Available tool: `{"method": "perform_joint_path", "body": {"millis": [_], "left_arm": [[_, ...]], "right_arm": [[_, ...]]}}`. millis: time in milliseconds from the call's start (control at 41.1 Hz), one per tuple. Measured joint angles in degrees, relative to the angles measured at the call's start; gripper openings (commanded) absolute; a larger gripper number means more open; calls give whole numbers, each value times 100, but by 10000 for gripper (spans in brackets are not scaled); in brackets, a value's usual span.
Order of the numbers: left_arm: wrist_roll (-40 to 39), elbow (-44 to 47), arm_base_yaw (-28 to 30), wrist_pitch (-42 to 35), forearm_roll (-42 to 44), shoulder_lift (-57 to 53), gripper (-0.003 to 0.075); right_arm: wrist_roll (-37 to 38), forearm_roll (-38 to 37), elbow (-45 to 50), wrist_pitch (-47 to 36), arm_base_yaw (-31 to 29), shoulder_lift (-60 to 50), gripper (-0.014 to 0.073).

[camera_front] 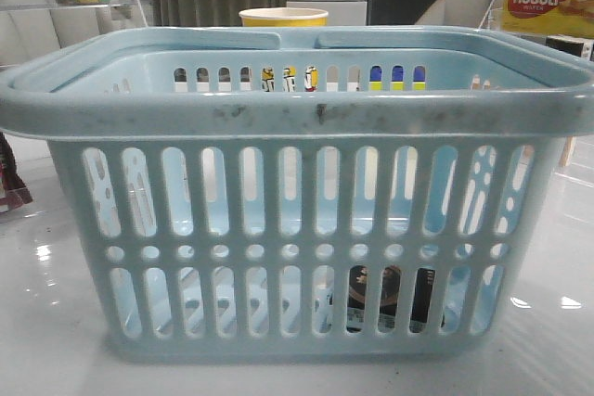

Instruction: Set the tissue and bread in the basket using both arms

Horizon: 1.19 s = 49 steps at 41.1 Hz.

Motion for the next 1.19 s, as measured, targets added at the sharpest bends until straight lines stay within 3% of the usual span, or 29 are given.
{"method": "perform_joint_path", "body": {"millis": [171, 341, 512, 804, 1194], "left_arm": [[4, 542, -983, -90, 0, -167, 93], [4, 908, -1544, -408, -4, -122, 93], [4, 995, -1599, -575, -4, 84, 134], [4, 995, -1599, -637, -4, 467, 474], [4, 995, -1599, -595, 6, 171, 476]], "right_arm": [[0, 0, 0, 0, 0, 0, 561], [0, 0, 0, 0, 0, 0, 561], [0, 0, 0, 0, 0, 0, 561], [0, 0, 0, 0, 0, 0, 561], [0, 0, 0, 0, 0, 0, 561]]}}
